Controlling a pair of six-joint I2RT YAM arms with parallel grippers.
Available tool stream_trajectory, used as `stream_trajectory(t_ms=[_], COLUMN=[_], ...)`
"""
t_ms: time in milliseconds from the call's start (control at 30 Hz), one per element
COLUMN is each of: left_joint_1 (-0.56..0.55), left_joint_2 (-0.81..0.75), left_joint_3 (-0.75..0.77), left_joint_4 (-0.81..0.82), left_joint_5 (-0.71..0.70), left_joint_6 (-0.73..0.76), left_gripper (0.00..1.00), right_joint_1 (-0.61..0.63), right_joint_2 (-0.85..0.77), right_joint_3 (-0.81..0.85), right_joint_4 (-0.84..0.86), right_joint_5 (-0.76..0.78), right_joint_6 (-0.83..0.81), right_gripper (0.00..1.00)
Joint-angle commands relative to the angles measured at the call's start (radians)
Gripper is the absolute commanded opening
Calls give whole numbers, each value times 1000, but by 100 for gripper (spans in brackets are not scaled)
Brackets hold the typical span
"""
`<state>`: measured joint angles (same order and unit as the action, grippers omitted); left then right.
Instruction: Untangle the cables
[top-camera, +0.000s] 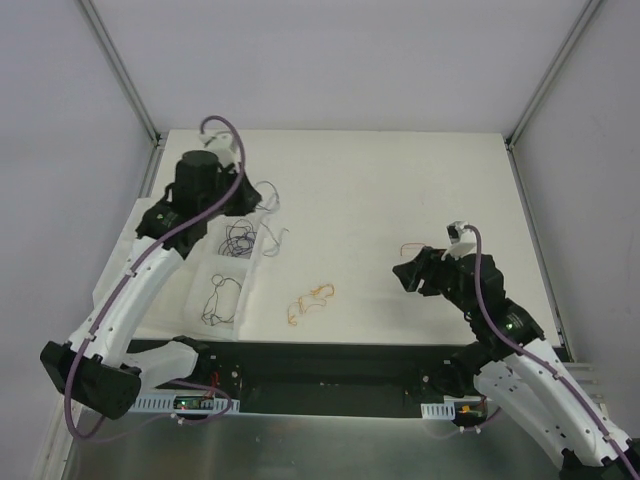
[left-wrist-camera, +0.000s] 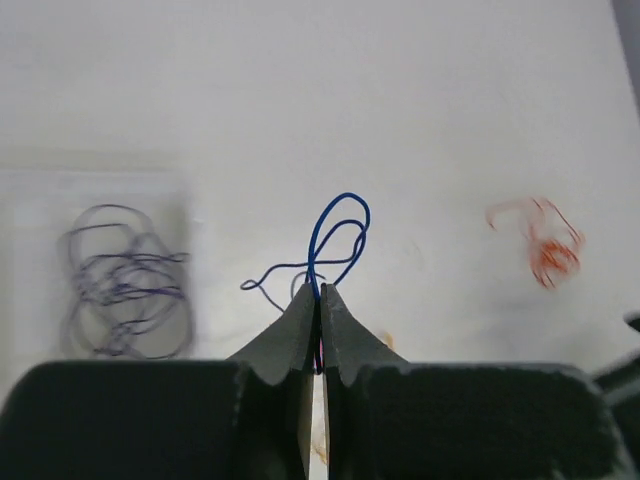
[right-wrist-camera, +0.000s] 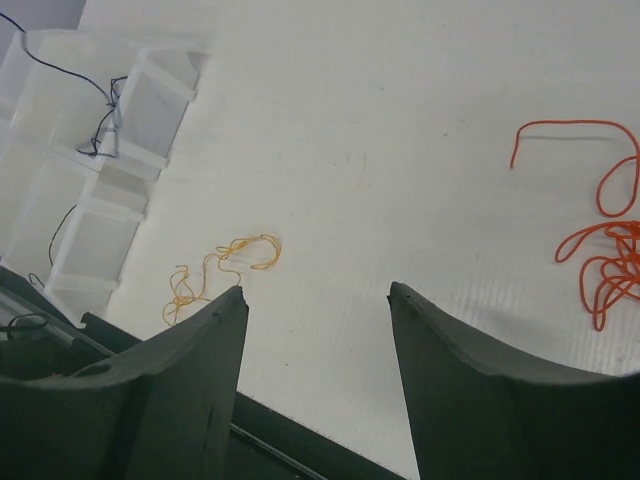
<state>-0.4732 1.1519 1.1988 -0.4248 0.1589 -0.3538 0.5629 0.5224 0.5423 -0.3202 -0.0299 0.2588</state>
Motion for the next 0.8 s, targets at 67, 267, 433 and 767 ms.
stream_trajectory(t_ms=[67, 267, 433, 767], left_joint_1=[183, 240, 326, 433], left_joint_2=[-89, 8, 94, 203], left_joint_3=[111, 133, 104, 12], left_joint_4=[-97, -92, -92, -80], left_joint_5=[-445, -667, -608, -561], left_joint_6=[24, -11, -117, -234], left_gripper=[0, 0, 0, 0], right_joint_1=[0, 2, 2, 0], right_joint_2=[-12, 4, -27, -75], right_joint_3=[21, 8, -8, -12], right_joint_4=[-29, -19, -29, -97], right_joint_5=[87, 56, 58, 88], right_joint_6=[-41, -39, -39, -58], right_gripper=[62, 62, 63, 63])
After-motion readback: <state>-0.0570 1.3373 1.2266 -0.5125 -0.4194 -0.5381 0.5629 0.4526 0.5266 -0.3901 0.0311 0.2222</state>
